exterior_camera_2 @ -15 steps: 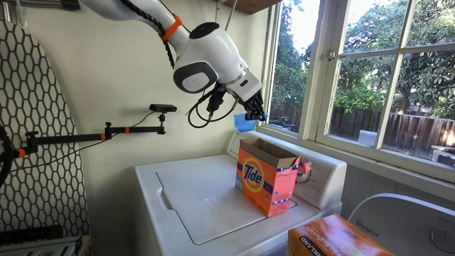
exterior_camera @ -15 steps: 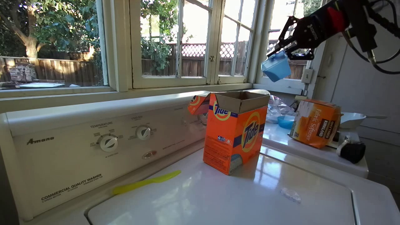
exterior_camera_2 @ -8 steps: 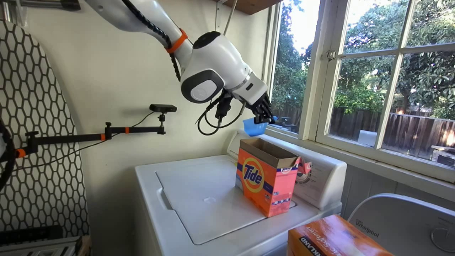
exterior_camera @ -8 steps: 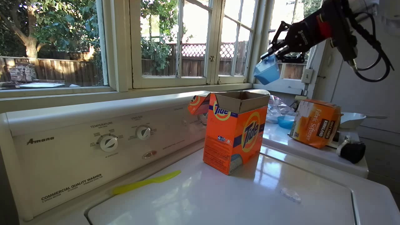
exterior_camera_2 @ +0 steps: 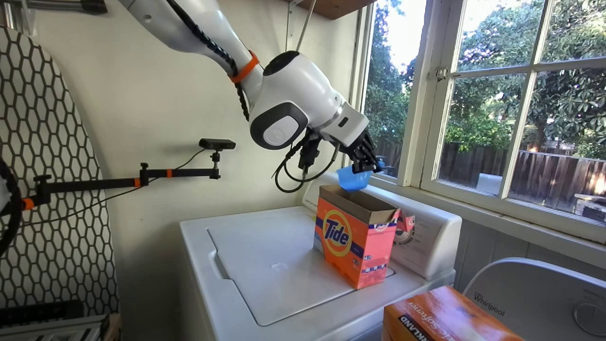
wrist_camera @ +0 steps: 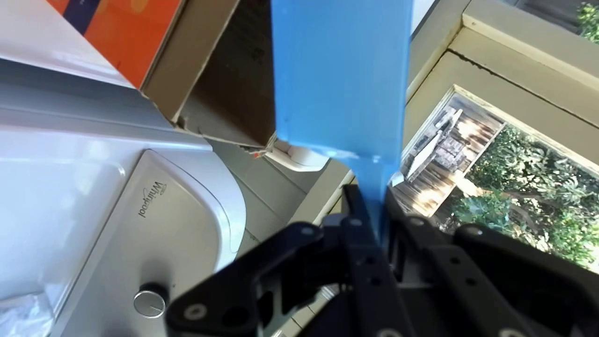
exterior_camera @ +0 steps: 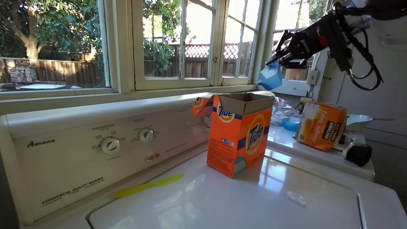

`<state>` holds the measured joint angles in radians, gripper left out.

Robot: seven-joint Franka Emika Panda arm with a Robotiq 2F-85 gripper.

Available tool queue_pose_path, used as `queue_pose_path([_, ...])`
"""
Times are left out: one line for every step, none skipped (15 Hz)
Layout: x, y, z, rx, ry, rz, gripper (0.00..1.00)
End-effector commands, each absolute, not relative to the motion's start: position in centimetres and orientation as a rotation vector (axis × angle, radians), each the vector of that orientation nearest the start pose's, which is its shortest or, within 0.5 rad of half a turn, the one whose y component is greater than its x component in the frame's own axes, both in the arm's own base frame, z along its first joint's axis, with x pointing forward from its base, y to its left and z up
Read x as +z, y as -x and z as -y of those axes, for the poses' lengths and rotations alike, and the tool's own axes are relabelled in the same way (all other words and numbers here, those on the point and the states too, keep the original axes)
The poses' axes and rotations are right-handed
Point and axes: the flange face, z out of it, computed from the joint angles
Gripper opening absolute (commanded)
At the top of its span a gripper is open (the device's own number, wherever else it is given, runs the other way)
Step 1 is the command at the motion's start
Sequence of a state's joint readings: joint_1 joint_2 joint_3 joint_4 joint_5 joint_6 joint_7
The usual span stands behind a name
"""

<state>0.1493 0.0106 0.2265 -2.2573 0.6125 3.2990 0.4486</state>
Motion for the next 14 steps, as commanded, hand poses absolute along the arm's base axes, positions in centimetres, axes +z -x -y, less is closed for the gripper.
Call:
queue_pose_path([46.5,-53.9,-14.1,-1.101,2.217,-0.796,0.03])
queue_pose_path([46.4,-53.8,-14.1,-1.121,2.225,-0.778,0.03])
queue_pose_path([46.2,-53.7,-13.9,-1.135,2.232,-0.767,0.03])
queue_pose_path([46.0,-53.6,-13.8,-1.149,2.245,-0.748,0.03])
queue_pose_path([45.9,-53.6,-13.7,-1.164,2.251,-0.737,0.03])
queue_pose_path([45.7,-53.5,-13.7,-1.179,2.257,-0.722,0.03])
queue_pose_path([45.6,-53.3,-13.7,-1.194,2.267,-0.712,0.03])
queue_pose_path([45.5,-53.2,-13.7,-1.212,2.274,-0.697,0.03])
queue_pose_path([45.4,-53.1,-13.9,-1.231,2.283,-0.679,0.03])
queue_pose_path([45.3,-52.9,-14.1,-1.25,2.289,-0.665,0.03])
queue_pose_path([45.2,-52.8,-14.5,-1.266,2.295,-0.654,0.03])
queue_pose_path([45.0,-52.5,-15.0,-1.285,2.302,-0.642,0.03])
queue_pose_path([44.8,-52.2,-15.6,-1.302,2.312,-0.631,0.03])
queue_pose_path([44.6,-51.9,-16.3,-1.321,2.32,-0.621,0.03])
